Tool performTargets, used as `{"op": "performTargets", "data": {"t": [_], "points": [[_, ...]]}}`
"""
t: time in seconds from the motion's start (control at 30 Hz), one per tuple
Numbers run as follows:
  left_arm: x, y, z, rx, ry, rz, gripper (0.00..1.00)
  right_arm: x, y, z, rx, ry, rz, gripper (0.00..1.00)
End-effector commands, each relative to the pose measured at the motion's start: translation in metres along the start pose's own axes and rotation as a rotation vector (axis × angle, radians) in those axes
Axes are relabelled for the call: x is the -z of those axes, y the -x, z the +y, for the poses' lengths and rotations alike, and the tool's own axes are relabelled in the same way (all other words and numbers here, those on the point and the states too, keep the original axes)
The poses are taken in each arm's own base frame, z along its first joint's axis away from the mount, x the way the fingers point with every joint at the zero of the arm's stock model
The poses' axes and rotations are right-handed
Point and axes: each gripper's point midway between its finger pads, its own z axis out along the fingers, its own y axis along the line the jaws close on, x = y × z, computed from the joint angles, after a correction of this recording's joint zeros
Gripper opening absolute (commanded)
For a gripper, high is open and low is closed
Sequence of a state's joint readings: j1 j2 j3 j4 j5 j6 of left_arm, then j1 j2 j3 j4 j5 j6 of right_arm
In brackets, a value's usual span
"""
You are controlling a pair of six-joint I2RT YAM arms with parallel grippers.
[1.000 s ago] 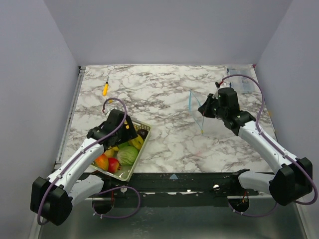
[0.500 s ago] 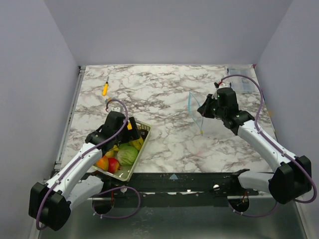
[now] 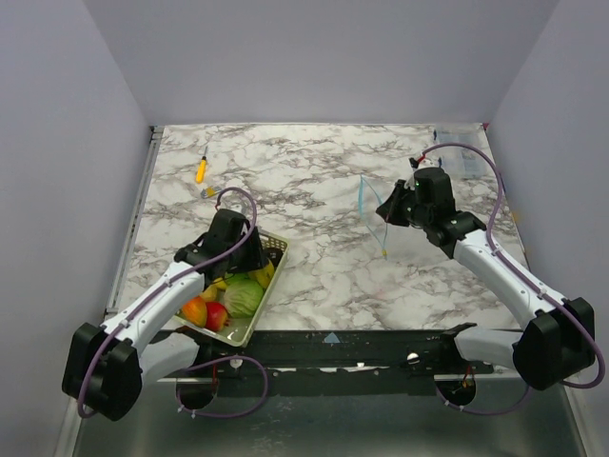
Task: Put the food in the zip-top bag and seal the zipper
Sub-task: Pick up the fake fruit from the bin.
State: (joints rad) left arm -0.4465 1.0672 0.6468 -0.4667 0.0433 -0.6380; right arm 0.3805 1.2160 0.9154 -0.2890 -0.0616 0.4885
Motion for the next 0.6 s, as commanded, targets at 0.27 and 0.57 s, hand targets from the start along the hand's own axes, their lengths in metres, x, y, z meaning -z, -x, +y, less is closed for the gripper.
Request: {"op": "performTargets", "data": {"t": [0.27,0.57], "points": [[0.041,0.029,-0.028,-0.112,-0.134,-0.124,0.31,0.008,-0.007,0.015,-0.107,0.031,0.019,0.01],[0.097,0.054,-0.099,-0.143,-0.459,-0.180,0.31,0.012,-0.014,0.034,-0.160,0.103,0.041,0.01]]}}
